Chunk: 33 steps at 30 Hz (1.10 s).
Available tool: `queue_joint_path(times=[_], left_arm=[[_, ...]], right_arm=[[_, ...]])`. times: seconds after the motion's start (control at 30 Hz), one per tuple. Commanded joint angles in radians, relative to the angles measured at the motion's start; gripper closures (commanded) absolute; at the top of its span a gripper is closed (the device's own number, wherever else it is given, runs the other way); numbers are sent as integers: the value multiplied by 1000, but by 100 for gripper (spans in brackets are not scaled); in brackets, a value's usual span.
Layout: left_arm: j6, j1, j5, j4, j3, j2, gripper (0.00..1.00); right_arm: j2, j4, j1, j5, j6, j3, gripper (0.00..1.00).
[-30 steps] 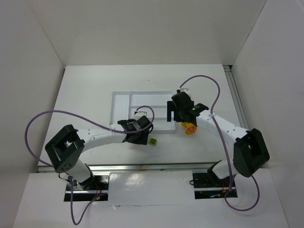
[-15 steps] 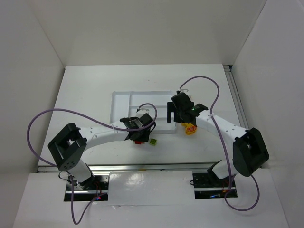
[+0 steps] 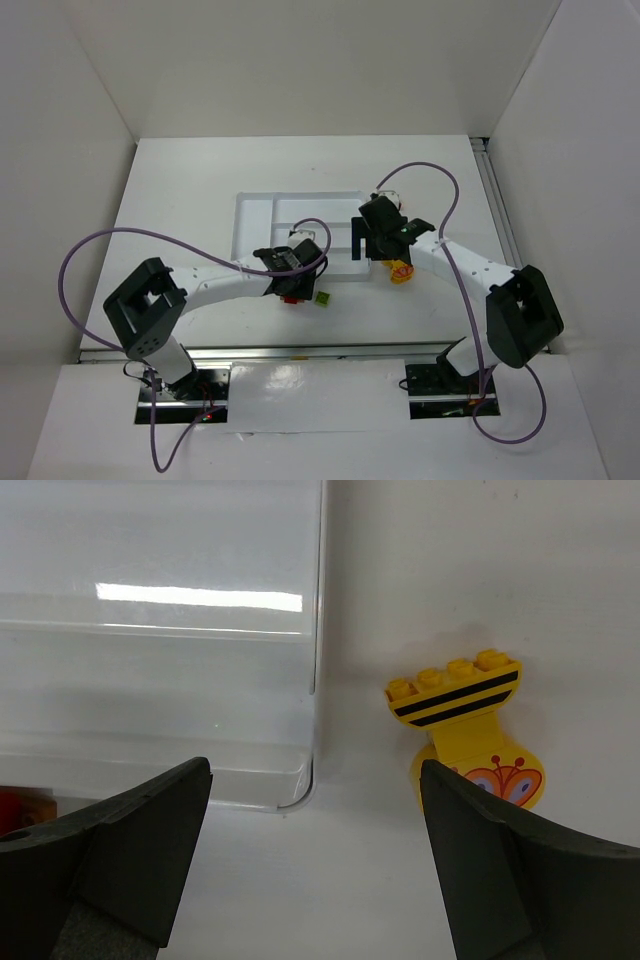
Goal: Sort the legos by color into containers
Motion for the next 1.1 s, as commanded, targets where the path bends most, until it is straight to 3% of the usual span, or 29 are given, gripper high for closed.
queue_joint_path(times=[0.0, 0.13, 0.33, 0.6, 0.67, 0.7, 0.77, 0.9, 1.07], left_arm=[[-20, 20, 33, 33, -30, -8, 35], [-3, 20, 33, 44, -41, -35, 42], [11, 20, 44, 44, -30, -11, 40], [12, 20, 33, 1, -15, -100, 64], [38, 20, 46, -37, 23, -129, 81], [52, 20, 58, -48, 37, -164, 91], [107, 20, 105, -59, 97, -201, 100], [185, 33, 207, -67, 218, -297, 100], [264, 117, 348, 48, 325, -321, 100]], right_arm=[[2, -19, 1, 23, -4, 23, 8], [2, -28, 1, 23, -4, 23, 8], [11, -28, 1, 23, -4, 32, 8], [2, -28, 1, 23, -4, 32, 8], [-9, -17, 1, 0, -4, 23, 8], [-9, -5, 1, -31, -4, 11, 8], [-52, 9, 1, -68, -4, 2, 8], [-199, 64, -74, -230, -28, -28, 8], [-394, 155, -154, -517, -39, -28, 17]])
